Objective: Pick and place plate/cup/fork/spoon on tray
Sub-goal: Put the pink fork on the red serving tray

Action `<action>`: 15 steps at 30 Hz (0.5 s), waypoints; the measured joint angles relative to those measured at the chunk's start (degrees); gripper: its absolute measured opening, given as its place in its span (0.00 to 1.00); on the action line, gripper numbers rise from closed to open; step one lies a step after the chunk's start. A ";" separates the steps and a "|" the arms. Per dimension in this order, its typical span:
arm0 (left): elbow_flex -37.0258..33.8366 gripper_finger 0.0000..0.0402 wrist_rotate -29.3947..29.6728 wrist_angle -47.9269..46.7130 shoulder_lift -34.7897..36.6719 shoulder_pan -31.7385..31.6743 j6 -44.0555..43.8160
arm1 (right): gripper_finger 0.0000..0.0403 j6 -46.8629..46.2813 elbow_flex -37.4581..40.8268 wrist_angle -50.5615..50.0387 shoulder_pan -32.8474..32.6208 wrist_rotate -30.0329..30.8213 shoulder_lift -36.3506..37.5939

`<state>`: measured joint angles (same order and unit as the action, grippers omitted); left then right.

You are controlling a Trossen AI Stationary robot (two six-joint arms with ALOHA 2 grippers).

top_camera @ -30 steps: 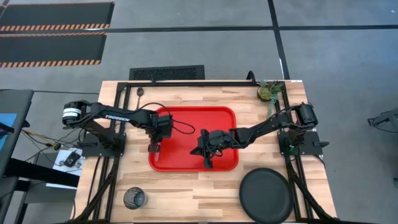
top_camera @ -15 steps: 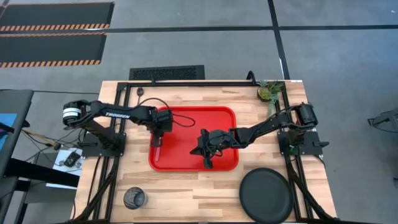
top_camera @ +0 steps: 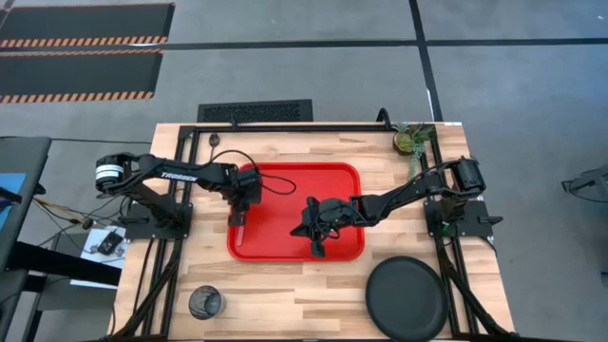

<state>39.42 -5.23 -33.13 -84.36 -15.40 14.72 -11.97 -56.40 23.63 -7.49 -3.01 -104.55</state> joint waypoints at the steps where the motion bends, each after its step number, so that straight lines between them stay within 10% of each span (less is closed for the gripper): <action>1: 0.00 0.00 0.51 0.08 0.00 0.00 0.00 | 0.03 -0.01 0.00 -0.01 0.00 0.00 0.00; 15: -0.09 0.00 4.63 0.65 0.00 -2.59 -0.40 | 0.03 -0.02 0.00 -0.02 0.00 0.00 0.00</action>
<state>39.33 -0.61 -32.49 -84.36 -17.99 14.32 -11.99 -56.40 23.62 -7.49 -3.01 -104.55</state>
